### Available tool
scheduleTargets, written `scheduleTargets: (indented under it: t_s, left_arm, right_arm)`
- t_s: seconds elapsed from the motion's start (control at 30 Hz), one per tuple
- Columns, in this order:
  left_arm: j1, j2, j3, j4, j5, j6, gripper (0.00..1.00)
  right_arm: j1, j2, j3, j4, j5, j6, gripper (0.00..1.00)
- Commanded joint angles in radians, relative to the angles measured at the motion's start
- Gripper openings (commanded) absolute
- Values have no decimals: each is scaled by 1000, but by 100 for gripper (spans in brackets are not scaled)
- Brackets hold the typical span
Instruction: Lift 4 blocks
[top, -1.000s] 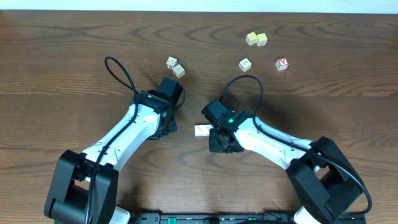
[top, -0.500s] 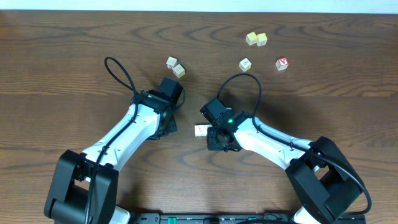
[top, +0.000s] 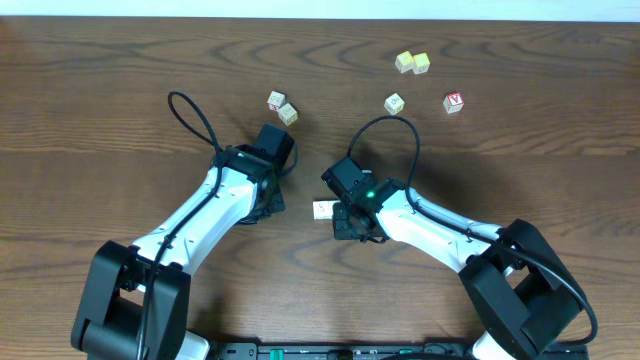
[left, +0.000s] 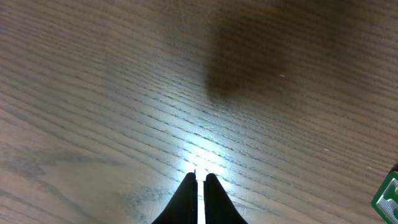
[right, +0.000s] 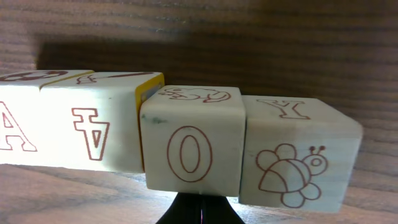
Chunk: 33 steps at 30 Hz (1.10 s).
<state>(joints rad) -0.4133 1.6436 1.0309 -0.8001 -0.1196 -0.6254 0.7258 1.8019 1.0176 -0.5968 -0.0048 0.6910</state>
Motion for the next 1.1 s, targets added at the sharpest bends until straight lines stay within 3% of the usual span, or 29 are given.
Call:
scheduleTargets:
  t_s: [0.0,0.47,0.83,1.07]
  left_arm:
    - [3,3,7,-3,-23,-9,7]
    - [3,3,7,-3,-23,-9,7]
    - [3,3,7,-4,-23,-8,7]
    - [3,3,7,-3,-23,-9,7]
  right_arm:
    - [0,9,-6,6,31,-16,1]
    - [0,8,-5,12,31,-20,1]
    - [-3,-33,97,-232,26,-20,1]
    - [-13,-32,40,-204,61,-19,1]
